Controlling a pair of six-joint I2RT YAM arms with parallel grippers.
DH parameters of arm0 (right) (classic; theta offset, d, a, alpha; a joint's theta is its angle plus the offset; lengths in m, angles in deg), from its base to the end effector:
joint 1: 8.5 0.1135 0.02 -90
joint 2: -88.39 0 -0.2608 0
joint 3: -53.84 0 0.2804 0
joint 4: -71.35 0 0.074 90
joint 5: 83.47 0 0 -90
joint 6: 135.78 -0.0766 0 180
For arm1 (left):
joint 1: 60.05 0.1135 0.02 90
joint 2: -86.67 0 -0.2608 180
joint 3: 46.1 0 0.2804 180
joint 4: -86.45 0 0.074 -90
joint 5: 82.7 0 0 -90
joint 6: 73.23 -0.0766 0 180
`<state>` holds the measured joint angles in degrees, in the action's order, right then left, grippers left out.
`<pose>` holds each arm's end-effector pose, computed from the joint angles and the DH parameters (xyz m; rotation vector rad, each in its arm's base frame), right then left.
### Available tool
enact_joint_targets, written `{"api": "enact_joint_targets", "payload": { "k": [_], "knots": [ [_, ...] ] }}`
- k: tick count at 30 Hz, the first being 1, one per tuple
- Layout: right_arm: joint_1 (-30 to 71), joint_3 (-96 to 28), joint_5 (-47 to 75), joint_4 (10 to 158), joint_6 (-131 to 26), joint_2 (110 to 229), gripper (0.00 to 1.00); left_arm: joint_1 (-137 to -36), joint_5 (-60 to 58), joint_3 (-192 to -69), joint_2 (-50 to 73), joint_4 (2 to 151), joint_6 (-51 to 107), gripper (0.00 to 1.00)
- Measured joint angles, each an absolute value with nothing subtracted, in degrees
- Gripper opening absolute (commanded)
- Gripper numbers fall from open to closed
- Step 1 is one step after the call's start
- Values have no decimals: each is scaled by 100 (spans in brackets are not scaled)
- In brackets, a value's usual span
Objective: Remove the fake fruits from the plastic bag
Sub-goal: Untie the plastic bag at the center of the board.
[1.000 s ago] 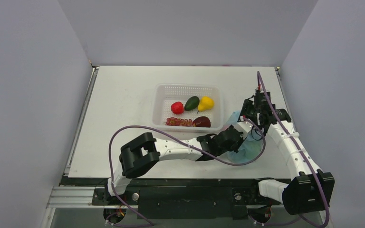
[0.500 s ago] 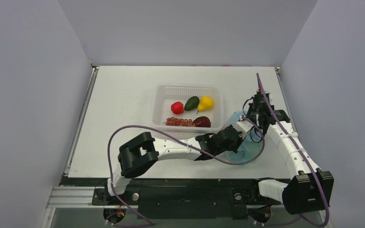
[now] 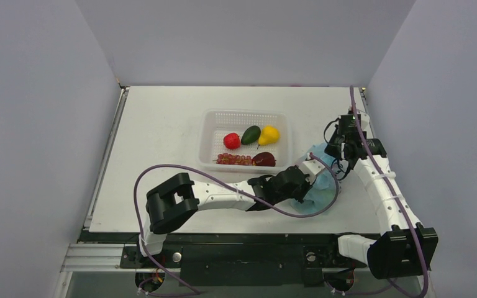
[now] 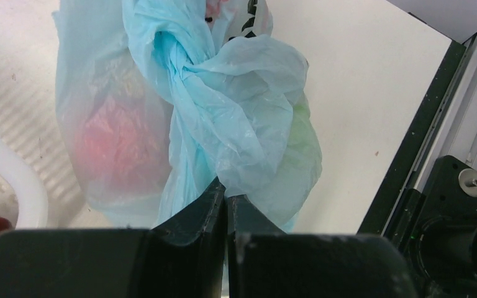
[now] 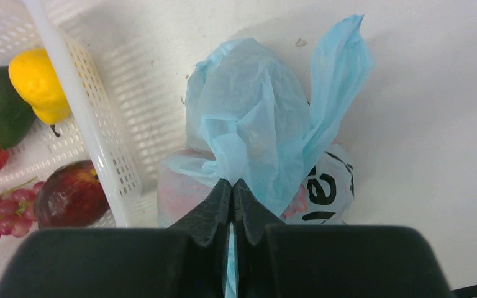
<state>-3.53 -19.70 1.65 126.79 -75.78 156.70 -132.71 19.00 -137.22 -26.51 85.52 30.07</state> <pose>0.2985 0.0194 0.2659 0.5677 2.3833 0.1668 0.1697 -0.4915 0.1897 0.8908 1.8428 -0.7686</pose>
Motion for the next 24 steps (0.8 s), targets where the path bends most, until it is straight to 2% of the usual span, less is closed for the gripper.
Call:
{"api": "enact_joint_targets", "payload": {
  "k": [14,24],
  "knots": [
    [-722,-2812,-130,12437,-7969,16606,0,-13350,1618,-13175,-2369,8639,3221,0],
    [-1009,-3459,-344,12116,-7501,17427,0,-13422,1572,-12808,-2112,8764,3468,0]
  ]
}}
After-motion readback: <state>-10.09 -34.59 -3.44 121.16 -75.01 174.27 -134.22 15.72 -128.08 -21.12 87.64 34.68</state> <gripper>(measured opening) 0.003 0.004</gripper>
